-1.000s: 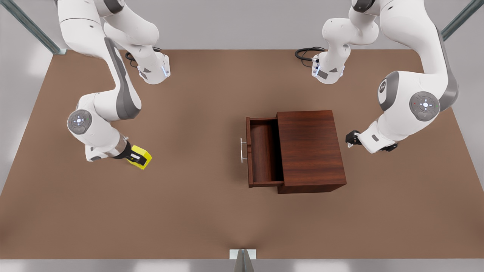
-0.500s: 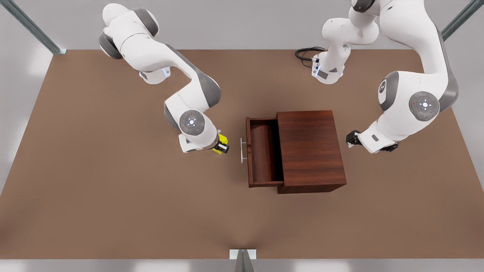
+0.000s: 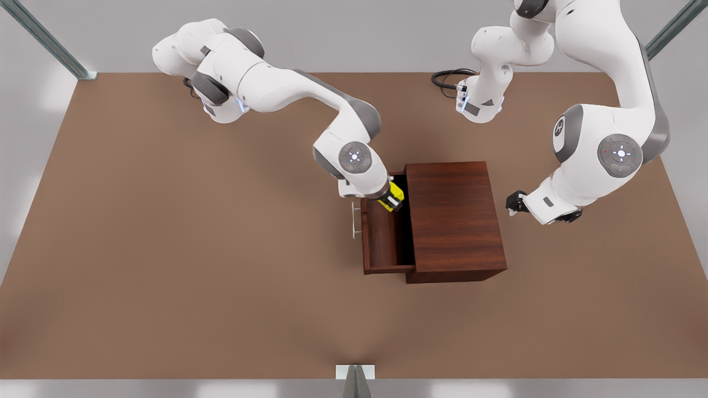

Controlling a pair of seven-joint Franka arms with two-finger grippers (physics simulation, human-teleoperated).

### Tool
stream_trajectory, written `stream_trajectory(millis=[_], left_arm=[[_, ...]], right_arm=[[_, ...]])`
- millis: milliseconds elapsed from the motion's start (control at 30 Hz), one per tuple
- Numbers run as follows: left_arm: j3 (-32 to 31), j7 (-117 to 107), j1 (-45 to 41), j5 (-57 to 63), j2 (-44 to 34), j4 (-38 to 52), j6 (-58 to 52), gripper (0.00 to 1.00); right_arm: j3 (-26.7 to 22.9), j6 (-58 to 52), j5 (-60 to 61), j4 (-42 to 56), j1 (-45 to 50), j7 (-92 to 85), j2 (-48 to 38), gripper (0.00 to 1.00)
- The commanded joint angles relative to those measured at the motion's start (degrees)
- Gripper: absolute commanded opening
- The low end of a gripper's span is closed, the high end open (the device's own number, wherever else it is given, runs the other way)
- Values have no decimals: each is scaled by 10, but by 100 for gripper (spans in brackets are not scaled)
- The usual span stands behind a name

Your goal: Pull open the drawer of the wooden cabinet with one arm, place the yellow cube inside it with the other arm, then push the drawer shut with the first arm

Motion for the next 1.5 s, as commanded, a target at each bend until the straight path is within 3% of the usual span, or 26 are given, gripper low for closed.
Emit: stream_trajectory(millis=[0, 333, 367, 500, 567, 633, 667, 733, 767, 833, 867, 933, 967, 1000, 1067, 1167, 1467], left_arm=[[0, -1, 0, 0, 0, 4, 0, 100], [0, -100, -66, 28, 42, 71, -22, 100], [0, -102, -70, 28, 45, 79, -34, 100], [0, -151, -90, 27, 44, 80, -38, 100], [-1, -165, -94, 26, 45, 88, -49, 100], [-1, -227, -119, 27, 52, 96, -49, 100], [-1, -258, -131, 27, 59, 101, -49, 100], [0, -340, -161, 27, 84, 127, -49, 100], [0, -374, -174, 28, 100, 141, -49, 100], [1, -450, -203, 28, 139, 183, -49, 100], [1, -492, -219, 28, 169, 213, -48, 100], [2, -554, -253, 35, 207, 245, -42, 100], [2, -601, -301, 73, 228, 248, -40, 100], [2, -640, -328, 78, 241, 252, -16, 100], [2, -703, -388, 78, 282, 311, 23, 100], [6, -760, -429, 83, 328, 312, 124, 100], [17, -804, -433, 101, 403, 314, 205, 100]], right_arm=[[-3, 23, 0, 1, 2, 221, 0, 55], [-17, 16, -6, -3, 0, 217, -2, 57], [-16, 17, -6, -3, 0, 219, -2, 100], [-18, 12, -6, -3, 1, 220, -3, 100], [-38, -76, -7, -1, -31, 191, -32, 100], [-34, -266, -8, -1, -192, -33, -130, 100], [-35, -303, -10, 0, -243, -112, -137, 100], [-28, -363, -55, -13, -391, -446, -181, 100], [-28, -351, -76, -41, -416, -546, -181, 100], [-29, -126, -81, -257, -469, -721, -253, 100], [-33, -67, -80, -339, -487, -842, -293, 100], [-111, -72, -77, -375, -423, -941, -322, 100], [-236, -74, -58, -385, -321, -989, -329, 100], [-315, -73, -37, -392, -260, -1007, -336, 100], [-321, -137, -37, -360, -258, -999, -339, 100], [-320, -138, -35, -357, -256, -989, -330, 100], [-320, -139, -34, -357, -256, -987, -329, 100]])
